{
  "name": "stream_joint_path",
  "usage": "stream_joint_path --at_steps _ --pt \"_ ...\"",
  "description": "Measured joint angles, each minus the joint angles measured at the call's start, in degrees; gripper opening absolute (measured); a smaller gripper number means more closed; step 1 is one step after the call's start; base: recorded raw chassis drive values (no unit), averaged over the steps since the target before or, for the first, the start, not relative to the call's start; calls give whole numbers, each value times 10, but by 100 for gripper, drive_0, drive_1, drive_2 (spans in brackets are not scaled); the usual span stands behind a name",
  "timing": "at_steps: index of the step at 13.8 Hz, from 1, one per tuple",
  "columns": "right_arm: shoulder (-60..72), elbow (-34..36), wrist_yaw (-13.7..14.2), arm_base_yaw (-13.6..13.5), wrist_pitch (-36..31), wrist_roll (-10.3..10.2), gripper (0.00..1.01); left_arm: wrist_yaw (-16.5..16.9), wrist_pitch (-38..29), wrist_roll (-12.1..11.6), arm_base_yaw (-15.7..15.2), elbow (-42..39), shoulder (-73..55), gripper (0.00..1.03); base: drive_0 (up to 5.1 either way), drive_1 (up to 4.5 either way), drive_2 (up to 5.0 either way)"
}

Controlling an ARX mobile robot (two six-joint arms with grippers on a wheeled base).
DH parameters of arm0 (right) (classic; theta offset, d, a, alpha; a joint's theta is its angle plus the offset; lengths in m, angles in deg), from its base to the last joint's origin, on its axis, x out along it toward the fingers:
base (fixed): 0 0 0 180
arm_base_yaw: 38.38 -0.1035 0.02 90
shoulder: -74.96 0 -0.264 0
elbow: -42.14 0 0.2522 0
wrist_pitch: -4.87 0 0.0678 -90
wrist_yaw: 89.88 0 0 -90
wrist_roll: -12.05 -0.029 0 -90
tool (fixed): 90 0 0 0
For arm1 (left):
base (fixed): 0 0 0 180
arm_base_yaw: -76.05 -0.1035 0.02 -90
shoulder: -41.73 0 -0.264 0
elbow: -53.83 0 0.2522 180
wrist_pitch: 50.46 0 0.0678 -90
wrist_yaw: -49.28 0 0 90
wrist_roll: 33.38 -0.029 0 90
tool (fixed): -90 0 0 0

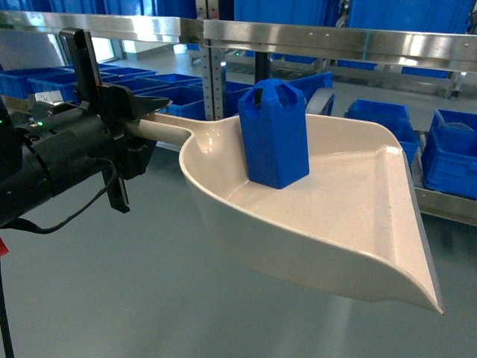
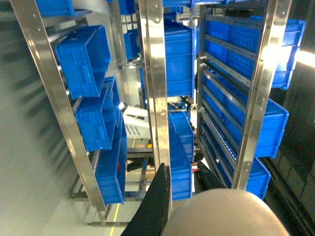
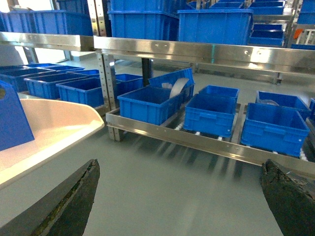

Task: Place part in tray to right shelf

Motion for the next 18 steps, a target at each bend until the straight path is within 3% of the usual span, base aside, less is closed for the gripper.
stream_joint_path --at_steps 18 --pt "0 0 0 0 0 0 98 -1 0 0 0 0 0 13 -163 -163 -163"
